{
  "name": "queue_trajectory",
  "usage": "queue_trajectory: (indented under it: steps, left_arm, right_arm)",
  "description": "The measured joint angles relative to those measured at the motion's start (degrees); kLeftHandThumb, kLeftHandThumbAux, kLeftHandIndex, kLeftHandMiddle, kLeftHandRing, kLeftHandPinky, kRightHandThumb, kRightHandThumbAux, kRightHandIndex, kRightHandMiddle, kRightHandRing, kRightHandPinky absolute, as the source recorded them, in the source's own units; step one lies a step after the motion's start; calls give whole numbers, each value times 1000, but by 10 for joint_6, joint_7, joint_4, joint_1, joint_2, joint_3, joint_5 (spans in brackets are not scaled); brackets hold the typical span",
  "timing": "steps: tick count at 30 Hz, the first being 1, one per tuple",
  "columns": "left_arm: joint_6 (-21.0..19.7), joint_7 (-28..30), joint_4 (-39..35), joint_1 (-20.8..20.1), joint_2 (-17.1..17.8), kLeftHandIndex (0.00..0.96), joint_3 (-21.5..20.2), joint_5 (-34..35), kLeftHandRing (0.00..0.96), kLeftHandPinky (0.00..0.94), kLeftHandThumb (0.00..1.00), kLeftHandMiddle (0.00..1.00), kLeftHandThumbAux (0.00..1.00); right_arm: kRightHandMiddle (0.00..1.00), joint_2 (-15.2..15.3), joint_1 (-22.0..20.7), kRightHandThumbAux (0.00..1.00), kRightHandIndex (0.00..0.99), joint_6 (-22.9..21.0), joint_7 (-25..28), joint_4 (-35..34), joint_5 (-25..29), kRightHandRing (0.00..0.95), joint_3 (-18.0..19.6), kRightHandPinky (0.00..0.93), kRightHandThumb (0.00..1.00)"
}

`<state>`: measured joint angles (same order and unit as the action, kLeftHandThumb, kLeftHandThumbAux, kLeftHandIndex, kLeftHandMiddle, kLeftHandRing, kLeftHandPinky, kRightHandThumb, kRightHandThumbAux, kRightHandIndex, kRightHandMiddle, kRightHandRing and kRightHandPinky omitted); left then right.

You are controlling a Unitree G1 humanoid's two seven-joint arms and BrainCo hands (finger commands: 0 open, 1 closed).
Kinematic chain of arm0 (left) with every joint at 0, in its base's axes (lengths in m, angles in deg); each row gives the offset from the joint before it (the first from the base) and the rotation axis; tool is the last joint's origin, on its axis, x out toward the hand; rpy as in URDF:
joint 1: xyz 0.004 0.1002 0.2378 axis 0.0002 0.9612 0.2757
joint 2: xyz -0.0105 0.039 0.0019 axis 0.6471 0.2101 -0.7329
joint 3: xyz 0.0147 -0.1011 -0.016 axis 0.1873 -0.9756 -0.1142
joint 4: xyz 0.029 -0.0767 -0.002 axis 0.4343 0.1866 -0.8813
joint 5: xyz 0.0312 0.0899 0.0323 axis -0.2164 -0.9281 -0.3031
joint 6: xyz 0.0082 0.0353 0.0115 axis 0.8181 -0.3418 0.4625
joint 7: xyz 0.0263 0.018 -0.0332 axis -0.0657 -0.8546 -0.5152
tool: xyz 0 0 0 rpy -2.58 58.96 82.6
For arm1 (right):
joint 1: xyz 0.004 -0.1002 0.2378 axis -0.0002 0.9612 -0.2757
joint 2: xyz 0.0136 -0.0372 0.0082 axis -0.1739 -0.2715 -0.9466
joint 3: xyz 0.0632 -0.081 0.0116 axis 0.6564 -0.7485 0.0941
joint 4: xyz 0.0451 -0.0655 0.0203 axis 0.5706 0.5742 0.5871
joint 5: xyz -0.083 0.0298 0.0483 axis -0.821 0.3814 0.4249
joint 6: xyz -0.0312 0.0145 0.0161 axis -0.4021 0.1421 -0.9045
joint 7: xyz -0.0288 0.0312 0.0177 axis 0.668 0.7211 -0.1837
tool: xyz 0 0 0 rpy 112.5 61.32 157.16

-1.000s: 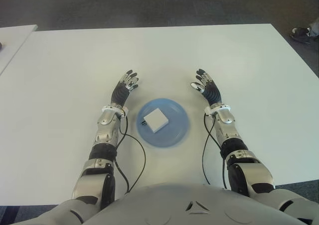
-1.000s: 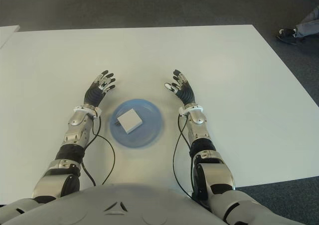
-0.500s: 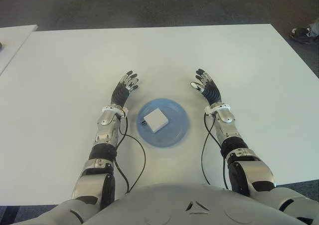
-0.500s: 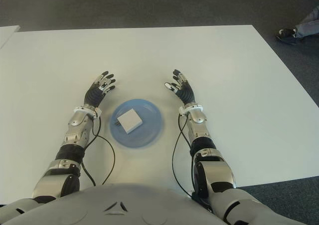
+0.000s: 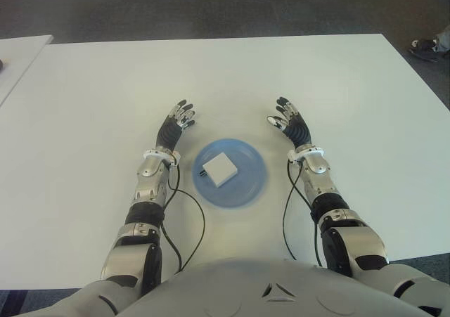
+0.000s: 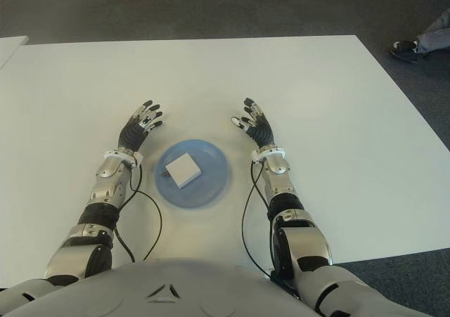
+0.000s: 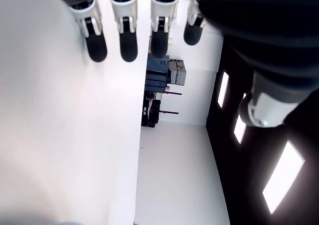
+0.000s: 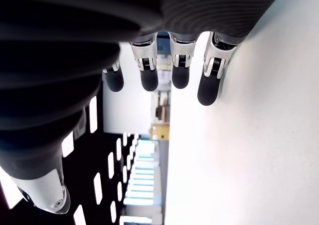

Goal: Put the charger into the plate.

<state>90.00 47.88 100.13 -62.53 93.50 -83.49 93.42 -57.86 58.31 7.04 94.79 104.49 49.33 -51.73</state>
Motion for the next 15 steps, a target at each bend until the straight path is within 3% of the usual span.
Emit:
queue_trajectory:
  steps: [15]
  left_arm:
    - [3, 0, 6, -3, 0, 10, 0, 0, 138, 164, 0, 125, 490]
  right_arm:
    - [33, 0, -1, 659, 6, 0, -9, 1, -2, 24, -6, 32, 79]
